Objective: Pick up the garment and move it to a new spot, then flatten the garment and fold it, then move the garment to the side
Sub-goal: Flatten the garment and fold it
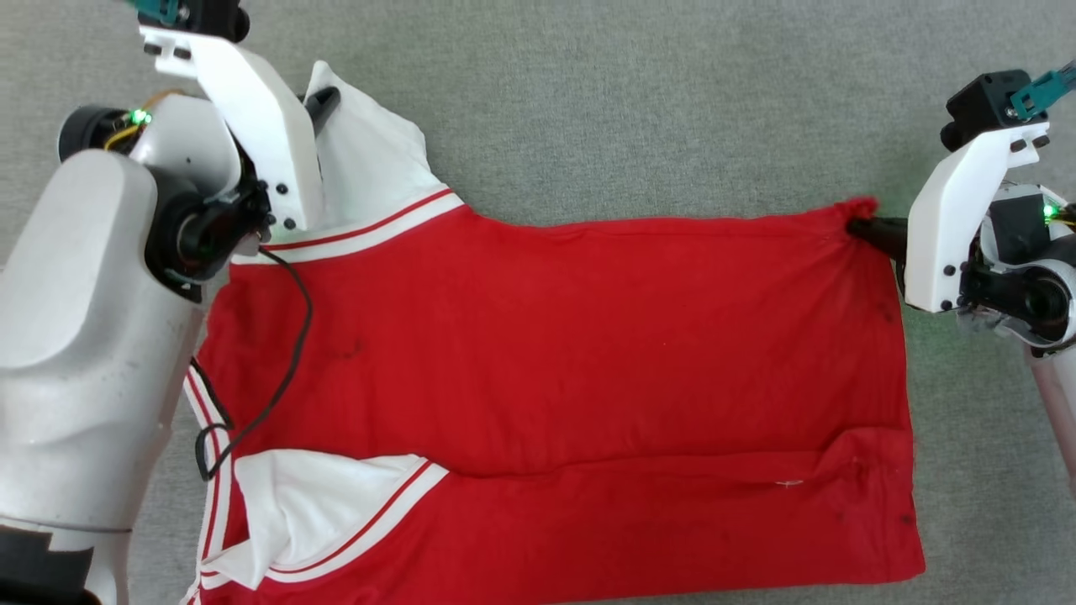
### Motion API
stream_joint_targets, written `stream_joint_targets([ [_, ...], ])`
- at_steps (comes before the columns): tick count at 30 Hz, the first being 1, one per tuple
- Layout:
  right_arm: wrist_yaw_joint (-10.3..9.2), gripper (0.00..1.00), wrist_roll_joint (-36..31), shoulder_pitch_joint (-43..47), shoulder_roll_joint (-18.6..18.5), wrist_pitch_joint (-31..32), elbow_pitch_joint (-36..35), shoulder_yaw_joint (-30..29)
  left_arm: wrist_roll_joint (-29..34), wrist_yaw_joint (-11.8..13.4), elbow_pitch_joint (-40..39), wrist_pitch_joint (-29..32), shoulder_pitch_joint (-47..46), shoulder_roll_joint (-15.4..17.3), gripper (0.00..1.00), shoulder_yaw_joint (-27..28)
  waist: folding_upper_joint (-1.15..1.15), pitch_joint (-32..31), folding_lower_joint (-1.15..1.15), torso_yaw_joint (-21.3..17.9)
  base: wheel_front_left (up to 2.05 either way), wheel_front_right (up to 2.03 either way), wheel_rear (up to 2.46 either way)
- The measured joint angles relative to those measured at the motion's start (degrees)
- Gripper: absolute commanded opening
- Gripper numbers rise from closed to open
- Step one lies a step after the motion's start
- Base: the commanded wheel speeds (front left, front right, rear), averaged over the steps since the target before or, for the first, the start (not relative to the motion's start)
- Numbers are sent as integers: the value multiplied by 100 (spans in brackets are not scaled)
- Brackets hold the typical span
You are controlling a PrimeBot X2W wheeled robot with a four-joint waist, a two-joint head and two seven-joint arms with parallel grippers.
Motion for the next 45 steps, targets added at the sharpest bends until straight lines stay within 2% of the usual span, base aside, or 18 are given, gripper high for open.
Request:
stream_joint_targets([
  [5, 1, 0, -286, 51, -105, -588, -44, -80, -58, -1, 13, -344, 326, 16, 0, 94, 0, -288, 0, 26, 0, 0, 0],
  [12, 1, 0, -461, 773, -74, -1179, -269, -357, -207, 74, -241, -887, 1251, 140, 0, 324, 0, -907, 0, 70, 0, 0, 0],
  [20, 2, 0, -503, 1983, 94, -1569, -531, -650, -318, 446, -950, -1432, 2804, 255, 0, 534, 0, -1610, -1, 147, 0, 0, 0],
  [25, 2, 0, -493, 2686, 254, -1768, -656, -767, -463, 750, -1341, -1544, 3850, 248, 0, 601, 0, -1944, -1, 179, 0, 0, 0],
  [30, 3, 0, -432, 3242, 390, -2078, -609, -906, -654, 915, -1472, -1518, 4662, 225, 0, 616, 0, -2130, -2, 155, 0, 0, 0],
  [31, 3, 8, -457, 3332, 391, -2163, -599, -891, -709, 924, -1480, -1494, 4768, 210, 0, 616, 0, -2154, -2, 150, 0, 0, 0],
  [32, 3, 44, -453, 3412, 405, -2245, -590, -890, -782, 925, -1484, -1470, 4871, 182, 0, 620, 0, -2166, -2, 136, 0, 0, 0],
  [33, 2, 87, -430, 3469, 434, -2282, -559, -894, -851, 926, -1479, -1466, 4958, 134, 2, 616, 0, -2174, -2, 124, 0, 0, 0],
  [34, 2, 100, -434, 3537, 447, -2352, -530, -882, -899, 925, -1457, -1448, 5030, 78, 39, 601, 0, -2184, -2, 116, 0, 0, 0],
  [36, 1, 100, -435, 3646, 476, -2529, -497, -868, -951, 927, -1393, -1502, 5133, -10, 98, 590, 0, -2221, -2, 106, 0, 0, 0],
  [41, 1, 100, -445, 3972, 494, -2956, -575, -805, -929, 959, -1280, -1983, 5321, -178, 100, 673, 0, -2375, -1, 83, 0, 0, 0],
  [45, 1, 100, -467, 4245, 398, -3123, -928, -869, -681, 972, -1401, -2514, 5361, -203, 100, 726, 0, -2514, -1, 71, 0, 0, 0],
])
